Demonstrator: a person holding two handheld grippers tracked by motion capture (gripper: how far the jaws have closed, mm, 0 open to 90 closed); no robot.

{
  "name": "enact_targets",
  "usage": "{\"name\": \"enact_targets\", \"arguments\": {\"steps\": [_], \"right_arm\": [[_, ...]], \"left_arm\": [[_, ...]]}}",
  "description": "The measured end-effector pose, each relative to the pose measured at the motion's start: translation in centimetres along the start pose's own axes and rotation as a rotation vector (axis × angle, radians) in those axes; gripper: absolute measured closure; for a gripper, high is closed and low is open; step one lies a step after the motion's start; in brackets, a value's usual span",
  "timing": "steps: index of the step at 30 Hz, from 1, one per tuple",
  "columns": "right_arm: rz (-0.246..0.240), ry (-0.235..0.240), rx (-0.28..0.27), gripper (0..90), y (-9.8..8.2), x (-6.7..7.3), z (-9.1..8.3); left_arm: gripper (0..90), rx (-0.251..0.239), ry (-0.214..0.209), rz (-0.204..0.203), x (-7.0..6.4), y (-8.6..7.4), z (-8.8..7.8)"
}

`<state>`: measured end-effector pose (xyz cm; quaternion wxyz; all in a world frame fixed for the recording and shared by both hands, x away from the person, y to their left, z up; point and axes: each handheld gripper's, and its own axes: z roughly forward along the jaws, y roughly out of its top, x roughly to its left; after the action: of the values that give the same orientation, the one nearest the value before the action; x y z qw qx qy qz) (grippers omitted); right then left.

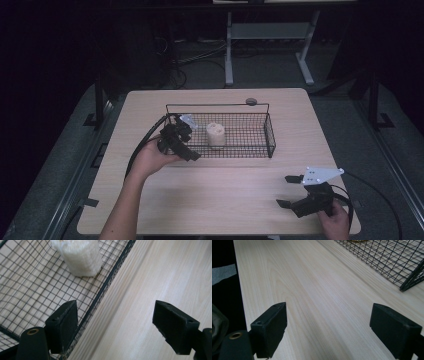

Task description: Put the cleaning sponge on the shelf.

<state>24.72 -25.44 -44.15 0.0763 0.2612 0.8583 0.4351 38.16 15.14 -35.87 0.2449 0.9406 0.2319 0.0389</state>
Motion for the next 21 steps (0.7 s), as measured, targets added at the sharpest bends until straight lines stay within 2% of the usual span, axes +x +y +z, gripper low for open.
{"name": "enact_targets", "arguments": {"steps": [3,21], "right_arm": [[-0.003,0.000,0.000,13.8,0.0,0.0,0.1],[0.000,-0.003,0.011,13.8,0.0,0.0,0.3]], "left_arm": [[19.7,-0.009,0.011,-0.007,-0.2,-0.6,0.0],[19.7,-0.029,0.014,-0.053,-0.9,-4.3,-0.5]]}}
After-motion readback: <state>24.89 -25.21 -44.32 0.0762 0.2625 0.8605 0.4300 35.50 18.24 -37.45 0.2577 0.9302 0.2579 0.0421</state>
